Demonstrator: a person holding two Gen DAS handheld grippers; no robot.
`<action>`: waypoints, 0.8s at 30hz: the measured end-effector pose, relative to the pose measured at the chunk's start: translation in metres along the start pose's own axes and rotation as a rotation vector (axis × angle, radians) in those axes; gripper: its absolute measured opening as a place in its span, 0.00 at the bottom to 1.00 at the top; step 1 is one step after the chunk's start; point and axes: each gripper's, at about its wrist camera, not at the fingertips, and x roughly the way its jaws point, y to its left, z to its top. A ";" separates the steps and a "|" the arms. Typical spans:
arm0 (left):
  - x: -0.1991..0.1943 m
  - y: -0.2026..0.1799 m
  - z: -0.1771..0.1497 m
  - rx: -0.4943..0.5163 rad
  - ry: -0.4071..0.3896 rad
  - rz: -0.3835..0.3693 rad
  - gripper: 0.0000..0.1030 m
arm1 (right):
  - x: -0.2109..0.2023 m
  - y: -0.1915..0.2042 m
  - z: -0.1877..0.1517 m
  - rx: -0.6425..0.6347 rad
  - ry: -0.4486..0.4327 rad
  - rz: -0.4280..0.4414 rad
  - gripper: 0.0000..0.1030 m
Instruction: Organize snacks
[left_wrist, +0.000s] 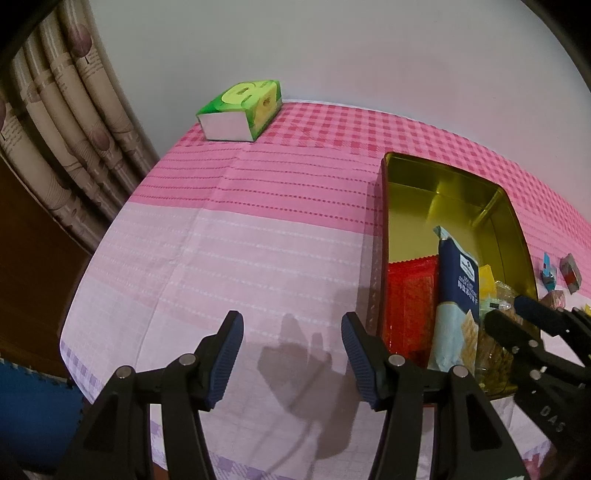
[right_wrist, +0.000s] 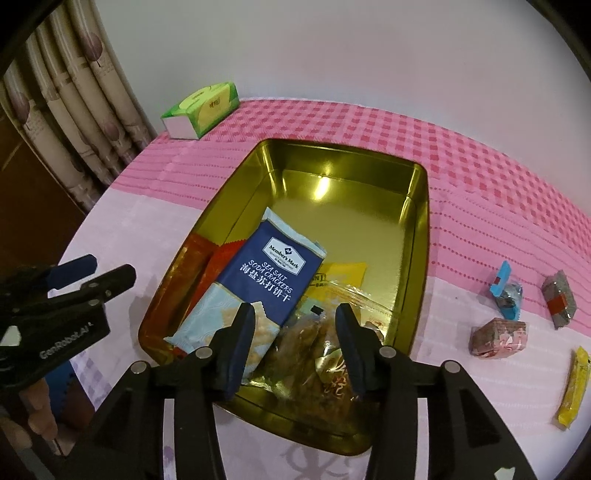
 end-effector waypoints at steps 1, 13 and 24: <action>0.000 -0.001 0.000 0.003 0.000 0.001 0.55 | -0.002 -0.001 0.000 0.002 -0.005 -0.001 0.42; 0.001 -0.004 -0.001 0.015 -0.004 0.017 0.55 | -0.035 -0.054 -0.013 0.059 -0.055 -0.079 0.46; 0.001 -0.011 -0.003 0.035 -0.013 0.033 0.55 | -0.075 -0.203 -0.068 0.250 -0.041 -0.313 0.56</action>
